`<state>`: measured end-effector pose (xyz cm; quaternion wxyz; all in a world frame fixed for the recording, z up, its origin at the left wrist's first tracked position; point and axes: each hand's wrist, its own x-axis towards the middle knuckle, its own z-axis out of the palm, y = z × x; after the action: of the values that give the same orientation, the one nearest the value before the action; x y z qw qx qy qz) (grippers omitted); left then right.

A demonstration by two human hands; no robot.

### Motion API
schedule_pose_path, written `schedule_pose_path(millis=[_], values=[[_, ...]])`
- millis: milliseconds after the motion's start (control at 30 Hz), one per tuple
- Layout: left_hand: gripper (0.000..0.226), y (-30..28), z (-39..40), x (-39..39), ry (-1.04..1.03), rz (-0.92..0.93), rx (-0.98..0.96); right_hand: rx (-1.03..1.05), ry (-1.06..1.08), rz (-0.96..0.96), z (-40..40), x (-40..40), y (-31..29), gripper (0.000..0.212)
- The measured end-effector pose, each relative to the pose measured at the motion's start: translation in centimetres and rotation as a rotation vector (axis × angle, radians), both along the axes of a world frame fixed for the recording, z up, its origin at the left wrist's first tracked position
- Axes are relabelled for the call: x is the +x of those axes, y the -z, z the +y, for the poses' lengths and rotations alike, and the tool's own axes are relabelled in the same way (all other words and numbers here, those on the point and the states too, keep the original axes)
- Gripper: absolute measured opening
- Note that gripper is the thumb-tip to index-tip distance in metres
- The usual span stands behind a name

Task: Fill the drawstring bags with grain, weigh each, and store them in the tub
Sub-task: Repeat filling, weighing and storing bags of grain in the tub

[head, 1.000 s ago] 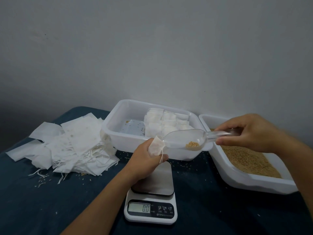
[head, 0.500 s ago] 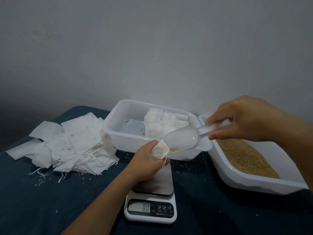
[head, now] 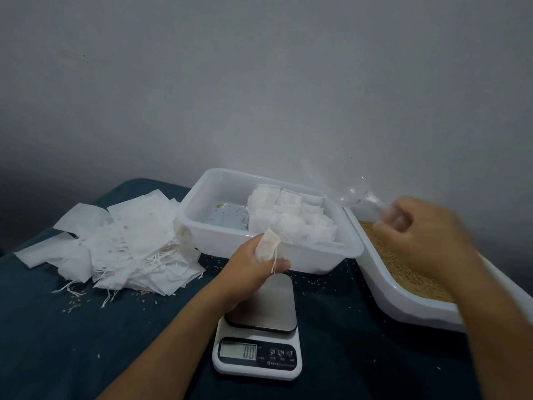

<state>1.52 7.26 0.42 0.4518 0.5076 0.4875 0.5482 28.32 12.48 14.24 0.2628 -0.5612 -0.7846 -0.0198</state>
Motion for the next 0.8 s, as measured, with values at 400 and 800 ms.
schedule_pose_path(millis=[400, 800], values=[[0.019, -0.8, -1.2, -0.3, 0.490, -0.255, -0.087, -0.578, -0.730, 0.843, -0.3, -7.4, 10.7, 0.023], [0.055, -0.3, -1.1, -0.9, 0.346, -0.122, -0.019, -0.311, -0.616, 0.895, -0.9, -8.1, 11.3, 0.033]])
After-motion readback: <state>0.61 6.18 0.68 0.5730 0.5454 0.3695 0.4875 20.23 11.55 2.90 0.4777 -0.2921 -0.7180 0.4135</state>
